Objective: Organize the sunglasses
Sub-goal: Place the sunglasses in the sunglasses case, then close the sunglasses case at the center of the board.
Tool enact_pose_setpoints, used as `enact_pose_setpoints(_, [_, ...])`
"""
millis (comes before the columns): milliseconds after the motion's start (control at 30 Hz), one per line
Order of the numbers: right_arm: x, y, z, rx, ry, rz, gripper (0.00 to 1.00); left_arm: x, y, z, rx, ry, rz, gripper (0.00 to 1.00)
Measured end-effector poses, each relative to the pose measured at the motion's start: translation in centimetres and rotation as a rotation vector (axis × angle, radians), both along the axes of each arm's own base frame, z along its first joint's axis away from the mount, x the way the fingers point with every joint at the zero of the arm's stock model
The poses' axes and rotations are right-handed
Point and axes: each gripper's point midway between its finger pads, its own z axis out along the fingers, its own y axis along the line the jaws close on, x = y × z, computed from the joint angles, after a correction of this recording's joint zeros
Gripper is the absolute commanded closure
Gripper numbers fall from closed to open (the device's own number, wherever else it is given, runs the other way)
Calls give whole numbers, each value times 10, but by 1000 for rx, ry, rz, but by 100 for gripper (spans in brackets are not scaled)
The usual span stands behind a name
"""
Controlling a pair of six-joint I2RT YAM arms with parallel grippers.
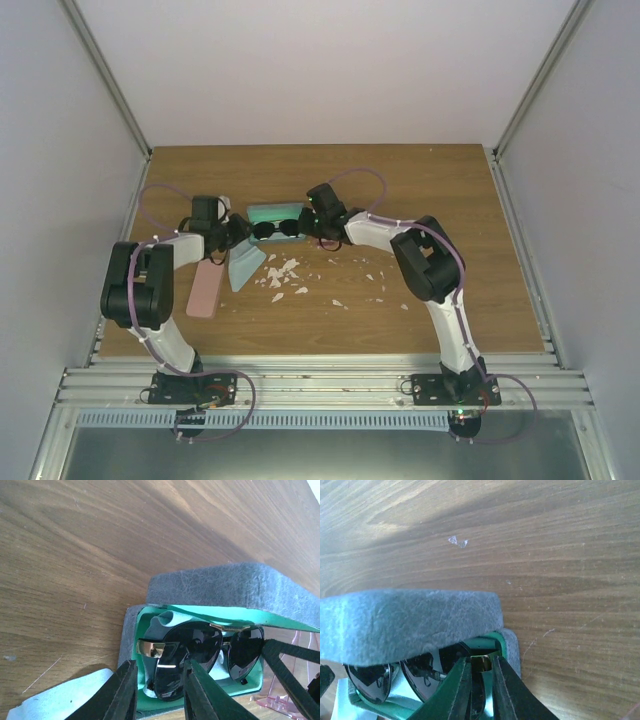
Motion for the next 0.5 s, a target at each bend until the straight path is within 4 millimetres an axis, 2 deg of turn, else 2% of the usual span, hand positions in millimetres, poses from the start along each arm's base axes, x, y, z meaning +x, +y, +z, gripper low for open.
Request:
enact_pose_setpoints(100, [-3, -1, 2, 2, 2, -1, 85, 2, 0, 2, 0, -6, -1, 72])
enact_pose_setpoints(200, [-5, -6, 13, -10, -18, -9, 78, 2, 1, 2, 1, -6, 1, 72])
enact_pose_setpoints(367, [-3, -14, 54, -26, -112, -6, 70, 2, 5, 12, 13, -32, 17, 75])
enact_pose_setpoints(500, [-5, -15, 94, -19, -203, 36, 67, -1, 8, 17, 25, -48, 28, 84])
